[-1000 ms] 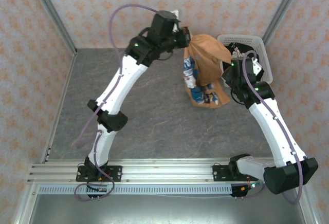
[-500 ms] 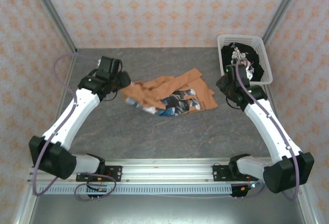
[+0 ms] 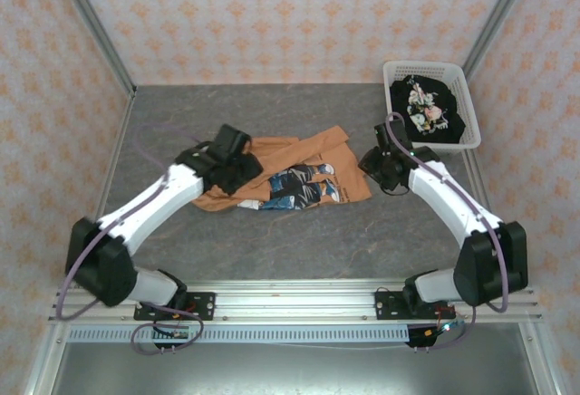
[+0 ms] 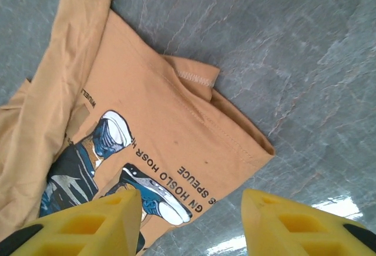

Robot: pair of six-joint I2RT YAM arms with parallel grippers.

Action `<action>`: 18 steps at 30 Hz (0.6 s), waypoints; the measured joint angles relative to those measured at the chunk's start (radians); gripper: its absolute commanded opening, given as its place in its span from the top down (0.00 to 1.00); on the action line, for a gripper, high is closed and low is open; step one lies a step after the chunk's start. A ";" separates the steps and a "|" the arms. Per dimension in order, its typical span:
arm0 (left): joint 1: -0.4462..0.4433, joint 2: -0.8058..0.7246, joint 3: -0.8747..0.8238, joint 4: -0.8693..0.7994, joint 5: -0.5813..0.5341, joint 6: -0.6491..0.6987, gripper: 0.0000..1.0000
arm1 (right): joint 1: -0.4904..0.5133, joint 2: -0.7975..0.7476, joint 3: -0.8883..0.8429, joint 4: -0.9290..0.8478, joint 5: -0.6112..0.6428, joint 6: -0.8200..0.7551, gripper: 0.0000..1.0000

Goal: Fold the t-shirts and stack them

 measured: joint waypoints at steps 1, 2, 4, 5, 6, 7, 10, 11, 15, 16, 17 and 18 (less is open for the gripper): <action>-0.018 0.053 0.023 -0.004 -0.005 -0.001 0.40 | 0.000 0.019 0.009 0.000 -0.003 -0.003 0.49; -0.034 0.111 0.053 -0.012 -0.015 0.003 0.40 | 0.002 0.041 0.022 -0.001 -0.008 -0.009 0.49; -0.058 0.214 0.106 -0.027 -0.028 0.019 0.39 | 0.002 0.075 0.049 -0.001 -0.015 -0.017 0.48; -0.067 0.258 0.129 -0.037 -0.034 0.033 0.38 | 0.002 0.089 0.063 -0.001 -0.019 -0.021 0.48; -0.076 0.301 0.152 -0.051 -0.047 0.048 0.38 | 0.002 0.100 0.077 -0.001 -0.021 -0.025 0.48; -0.082 0.332 0.167 -0.065 -0.056 0.062 0.38 | 0.002 0.108 0.088 0.000 -0.023 -0.026 0.48; -0.096 0.401 0.205 -0.108 -0.086 0.099 0.39 | 0.002 0.127 0.115 0.002 -0.026 -0.032 0.48; -0.099 0.416 0.217 -0.125 -0.100 0.111 0.40 | 0.002 0.131 0.119 0.002 -0.026 -0.032 0.48; -0.103 0.443 0.250 -0.162 -0.144 0.143 0.56 | 0.002 0.145 0.124 0.002 -0.026 -0.033 0.48; -0.103 0.445 0.255 -0.167 -0.153 0.147 0.61 | 0.002 0.147 0.124 0.003 -0.026 -0.033 0.48; -0.102 0.448 0.261 -0.173 -0.159 0.156 0.65 | 0.002 0.150 0.124 0.002 -0.026 -0.036 0.48; -0.103 0.453 0.266 -0.177 -0.165 0.167 0.67 | 0.002 0.153 0.126 0.002 -0.026 -0.036 0.48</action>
